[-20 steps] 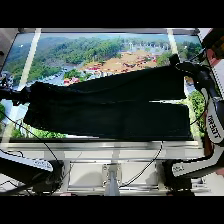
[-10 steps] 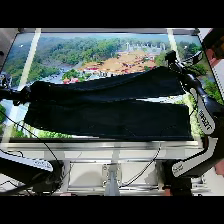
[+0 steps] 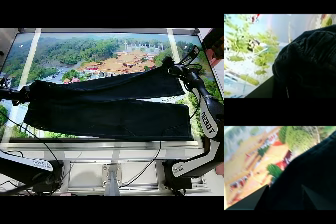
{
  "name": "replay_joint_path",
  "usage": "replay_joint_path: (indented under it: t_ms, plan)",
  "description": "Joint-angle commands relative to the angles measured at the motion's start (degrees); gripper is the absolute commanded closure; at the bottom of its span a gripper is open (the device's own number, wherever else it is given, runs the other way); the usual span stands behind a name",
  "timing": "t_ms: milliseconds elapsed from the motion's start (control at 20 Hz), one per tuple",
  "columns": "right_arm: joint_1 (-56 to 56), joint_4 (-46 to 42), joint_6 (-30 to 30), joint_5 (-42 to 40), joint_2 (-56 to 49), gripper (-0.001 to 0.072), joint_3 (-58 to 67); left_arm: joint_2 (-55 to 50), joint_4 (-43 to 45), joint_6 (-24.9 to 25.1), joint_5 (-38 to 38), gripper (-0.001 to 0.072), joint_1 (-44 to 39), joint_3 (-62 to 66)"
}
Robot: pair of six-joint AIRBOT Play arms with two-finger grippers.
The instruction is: Fold the clothes and pants, and hang the long-sleeved shirts on hangers.
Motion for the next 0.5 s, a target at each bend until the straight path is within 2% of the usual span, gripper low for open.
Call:
replay_joint_path:
  t_ms: [0, 150, 300, 450]
  plan:
    - [-1.7, -5.7, -5.0, -13.1, 0.7, 0.0262, 0.0, 0.1, 0.1, 0.2, 6.8, 0.0634, 0.4, 0.0]
    - [-6.7, -3.6, -11.7, -24.8, 0.7, 0.0263, 0.0, 0.4, -3.3, 0.4, 11.1, 0.0633, 0.2, 0.0]
    - [-13.1, 7.5, -21.7, -32.7, 0.7, 0.0262, 0.0, 0.4, -4.8, 2.3, 11.3, 0.0634, -0.4, 0.0]
    - [-19.0, 13.2, -24.7, -37.3, 0.6, 0.0257, 0.0, 0.3, -4.9, 2.3, 11.2, 0.0634, -0.8, 0.0]
